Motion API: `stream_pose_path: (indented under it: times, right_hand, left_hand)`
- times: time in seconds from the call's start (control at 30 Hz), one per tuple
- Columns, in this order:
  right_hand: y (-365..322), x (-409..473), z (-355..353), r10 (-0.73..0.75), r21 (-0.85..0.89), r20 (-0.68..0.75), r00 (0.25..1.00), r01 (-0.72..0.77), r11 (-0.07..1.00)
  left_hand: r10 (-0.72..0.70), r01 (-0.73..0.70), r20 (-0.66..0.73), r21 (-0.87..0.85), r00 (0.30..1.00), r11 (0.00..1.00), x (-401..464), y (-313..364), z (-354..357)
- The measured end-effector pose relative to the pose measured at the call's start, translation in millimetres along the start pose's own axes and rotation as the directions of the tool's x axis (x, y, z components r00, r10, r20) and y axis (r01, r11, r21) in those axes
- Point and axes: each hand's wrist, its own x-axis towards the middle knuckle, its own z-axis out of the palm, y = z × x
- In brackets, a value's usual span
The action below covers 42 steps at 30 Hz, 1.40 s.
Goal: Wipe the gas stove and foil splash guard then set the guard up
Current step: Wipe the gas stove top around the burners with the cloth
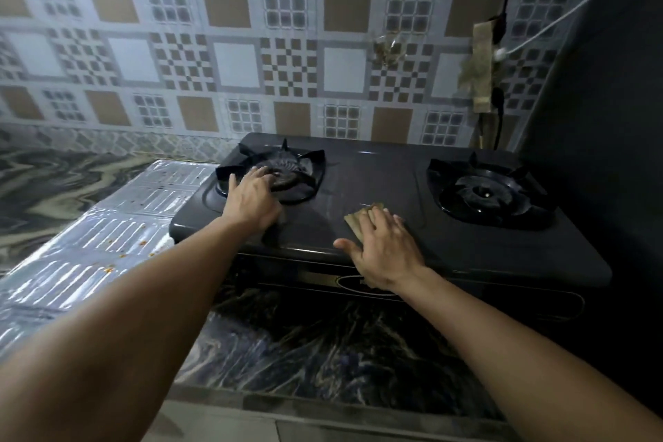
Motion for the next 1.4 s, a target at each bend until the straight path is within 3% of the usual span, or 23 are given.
stream_pose_path:
  times: [0.13,0.23,0.4,0.5,0.6,0.7,0.8,1.03,1.27,1.4]
  right_hand:
    - [-47.7,29.8,10.1,-0.062,0.030,0.023,0.998,0.062,0.998]
    - [-88.6,47.4,16.7,-0.111,0.053,0.050,0.993,0.108,0.993]
    - [-147.7,60.3,25.6,-0.123,0.053,0.060,0.991,0.120,0.991]
    - [-172.7,65.0,26.0,-0.153,0.093,0.061,0.986,0.147,0.985]
    - [-168.0,66.7,17.0,-0.238,0.154,0.155,0.959,0.215,0.964]
    - [-145.4,69.1,-5.8,-0.367,0.160,0.421,0.830,0.330,0.930]
    - [-142.5,75.8,-19.5,-0.396,0.048,0.540,0.743,0.442,0.896]
    - [-150.3,82.7,-8.8,-0.426,0.063,0.494,0.758,0.458,0.887]
    - [-177.9,93.3,15.1,-0.492,0.162,0.336,0.803,0.465,0.870]
    - [-219.8,113.2,22.9,-0.484,0.215,0.311,0.818,0.436,0.874]
  left_hand:
    - [-0.117,0.117,-0.102,-0.007,0.988,0.993,-6.2,-49.9,-18.6]
    - [-0.262,0.260,-0.096,-0.033,0.960,0.965,-13.9,-90.0,-29.7]
    - [-0.550,0.549,0.063,-0.215,0.833,0.808,-27.8,-141.9,-38.9]
    - [-0.459,0.534,0.275,-0.402,0.845,0.743,-35.1,-162.1,-41.8]
    - [-0.400,0.533,0.355,-0.509,0.845,0.676,-44.0,-172.3,-39.2]
    - [-0.420,0.580,0.401,-0.555,0.814,0.596,-46.1,-182.6,-28.6]
    - [-0.434,0.626,0.451,-0.574,0.780,0.528,-43.9,-194.3,-21.4]
    - [-0.402,0.613,0.463,-0.611,0.790,0.502,-33.8,-194.4,-23.4]
    - [-0.382,0.633,0.505,-0.618,0.774,0.466,-34.4,-203.1,-16.8]
    - [-0.315,0.697,0.622,-0.647,0.717,0.309,-38.7,-203.9,-19.9]
